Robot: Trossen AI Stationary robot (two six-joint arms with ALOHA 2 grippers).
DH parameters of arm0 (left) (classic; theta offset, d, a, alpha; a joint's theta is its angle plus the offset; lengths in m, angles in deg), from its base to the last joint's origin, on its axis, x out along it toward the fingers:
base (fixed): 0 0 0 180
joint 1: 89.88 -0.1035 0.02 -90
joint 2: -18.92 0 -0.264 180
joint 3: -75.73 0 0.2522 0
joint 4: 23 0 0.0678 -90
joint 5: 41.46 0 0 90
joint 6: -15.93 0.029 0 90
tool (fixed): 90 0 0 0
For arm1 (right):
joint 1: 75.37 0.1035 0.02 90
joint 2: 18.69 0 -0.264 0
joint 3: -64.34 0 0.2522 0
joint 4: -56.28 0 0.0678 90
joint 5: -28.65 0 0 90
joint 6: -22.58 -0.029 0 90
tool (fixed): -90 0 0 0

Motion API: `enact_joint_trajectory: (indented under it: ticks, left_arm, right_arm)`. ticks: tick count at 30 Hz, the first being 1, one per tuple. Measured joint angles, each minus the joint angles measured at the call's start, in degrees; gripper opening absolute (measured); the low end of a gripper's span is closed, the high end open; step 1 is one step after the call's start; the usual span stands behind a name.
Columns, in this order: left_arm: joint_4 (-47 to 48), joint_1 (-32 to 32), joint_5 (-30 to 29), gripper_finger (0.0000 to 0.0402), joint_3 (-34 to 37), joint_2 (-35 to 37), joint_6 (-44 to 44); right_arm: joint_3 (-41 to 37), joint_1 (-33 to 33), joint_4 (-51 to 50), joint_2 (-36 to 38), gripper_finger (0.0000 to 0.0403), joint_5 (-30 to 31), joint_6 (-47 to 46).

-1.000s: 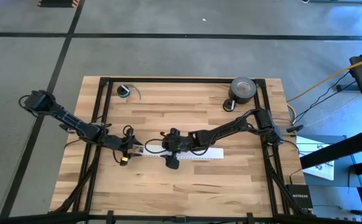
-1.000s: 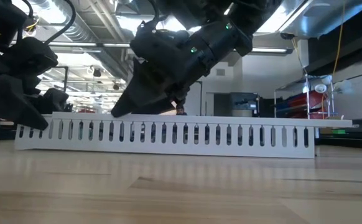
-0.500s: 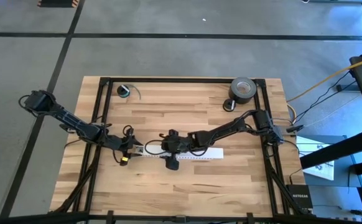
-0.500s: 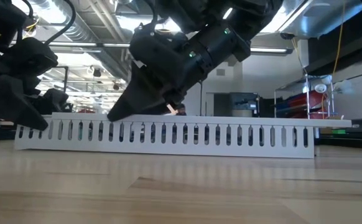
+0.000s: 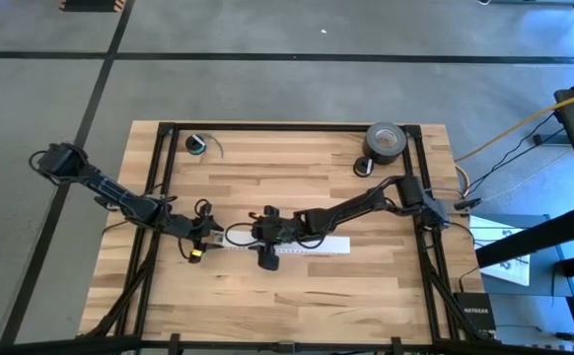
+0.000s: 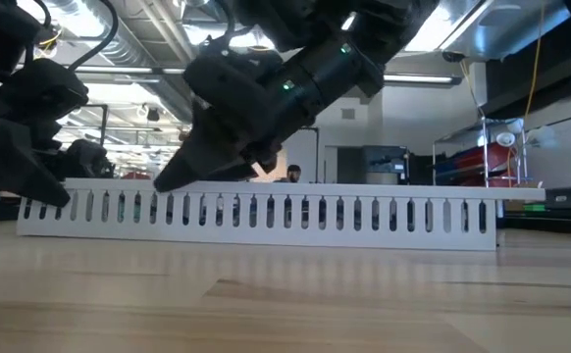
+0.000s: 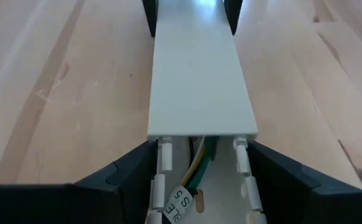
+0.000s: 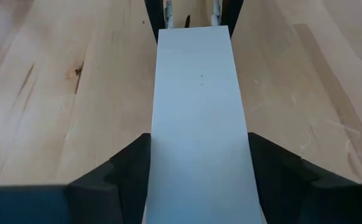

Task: Ziptie cables
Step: Close the white cable duct

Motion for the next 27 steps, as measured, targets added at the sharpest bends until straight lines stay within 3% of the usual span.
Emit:
enact_joint_trajectory:
  ticks: [10, 27]
  left_arm:
    - [0.78, 0.08, 1.03, 0.0212, 0.15, 0.07, -0.34]
    - [0.73, -0.02, 2.85, 0.0213, 0.15, 0.0, 0.25]
  right_arm:
    - [7.7, -0.43, -5.51, -4.55, 0.0208, -0.23, -1.6]
    - [8.29, -0.58, -4.04, -5.07, 0.0208, -0.65, -2.71]
